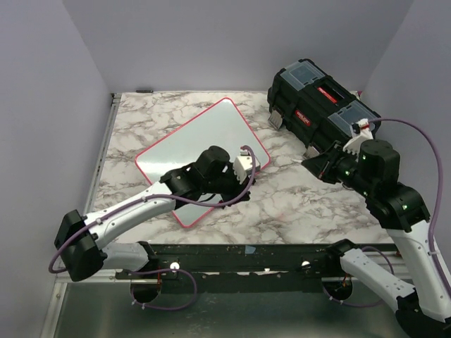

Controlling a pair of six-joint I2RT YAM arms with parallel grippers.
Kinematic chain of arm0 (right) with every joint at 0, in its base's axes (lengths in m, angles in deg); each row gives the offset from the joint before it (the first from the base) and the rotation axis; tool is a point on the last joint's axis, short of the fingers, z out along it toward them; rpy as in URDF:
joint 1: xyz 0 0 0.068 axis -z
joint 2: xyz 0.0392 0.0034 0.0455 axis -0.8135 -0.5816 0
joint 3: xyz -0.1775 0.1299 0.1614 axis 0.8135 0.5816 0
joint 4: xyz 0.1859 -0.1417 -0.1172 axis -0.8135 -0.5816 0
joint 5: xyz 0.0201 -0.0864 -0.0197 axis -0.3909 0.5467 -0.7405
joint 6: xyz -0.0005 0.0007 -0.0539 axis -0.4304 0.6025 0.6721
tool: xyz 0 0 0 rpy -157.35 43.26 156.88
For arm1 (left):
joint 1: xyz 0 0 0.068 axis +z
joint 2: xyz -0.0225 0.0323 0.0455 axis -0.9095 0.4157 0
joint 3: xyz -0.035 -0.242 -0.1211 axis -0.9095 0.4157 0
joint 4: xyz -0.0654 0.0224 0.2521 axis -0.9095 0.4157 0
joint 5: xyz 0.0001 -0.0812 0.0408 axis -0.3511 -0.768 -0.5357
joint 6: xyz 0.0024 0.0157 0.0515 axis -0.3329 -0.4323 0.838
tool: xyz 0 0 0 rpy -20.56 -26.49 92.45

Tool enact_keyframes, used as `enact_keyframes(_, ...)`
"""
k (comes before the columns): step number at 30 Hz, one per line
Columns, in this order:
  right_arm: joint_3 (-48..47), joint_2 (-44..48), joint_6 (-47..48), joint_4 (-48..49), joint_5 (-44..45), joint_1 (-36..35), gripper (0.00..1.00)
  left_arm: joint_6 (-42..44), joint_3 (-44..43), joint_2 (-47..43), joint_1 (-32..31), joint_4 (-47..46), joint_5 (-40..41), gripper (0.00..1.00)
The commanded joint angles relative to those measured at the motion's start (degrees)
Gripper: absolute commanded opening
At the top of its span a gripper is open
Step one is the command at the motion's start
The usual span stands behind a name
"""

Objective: Write a sentence on the whiteboard
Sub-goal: Open the pen cap from the whiteboard marker, then place the pen cap at the center of the board.

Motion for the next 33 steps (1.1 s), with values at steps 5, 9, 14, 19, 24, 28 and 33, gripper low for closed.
enact_keyframes(5,-3.3,4.5,-1.0,-3.8,17.8,0.0,0.01,-8.3,-2.7,13.1,-2.1,-10.0,2.0,0.00)
enact_keyframes(9,-3.7,6.0,-0.8,-2.7,18.7,0.1,0.01,-10.3,-5.8,19.9,-3.4,-12.7,2.9,0.00)
enact_keyframes(14,-3.6,7.6,-0.4,-1.4,18.8,0.0,0.01,-12.6,-10.7,28.0,-5.0,-14.4,5.6,0.00)
enact_keyframes(19,-2.9,8.0,-0.2,-0.8,18.4,0.0,0.01,-15.0,-13.8,34.1,-5.4,-16.1,7.4,0.00)
enact_keyframes(24,-1.8,8.4,-0.3,0.1,17.9,0.0,0.01,-16.9,-15.3,38.0,-5.5,-18.1,9.5,0.00)
enact_keyframes(28,-1.3,8.5,-0.2,0.8,17.5,0.0,0.01,-18.2,-16.0,40.7,-5.5,-19.6,10.5,0.00)
enact_keyframes(33,-0.6,8.4,-0.2,1.1,16.8,0.0,0.01,-19.3,-16.4,42.9,-5.4,-21.1,12.0,0.00)
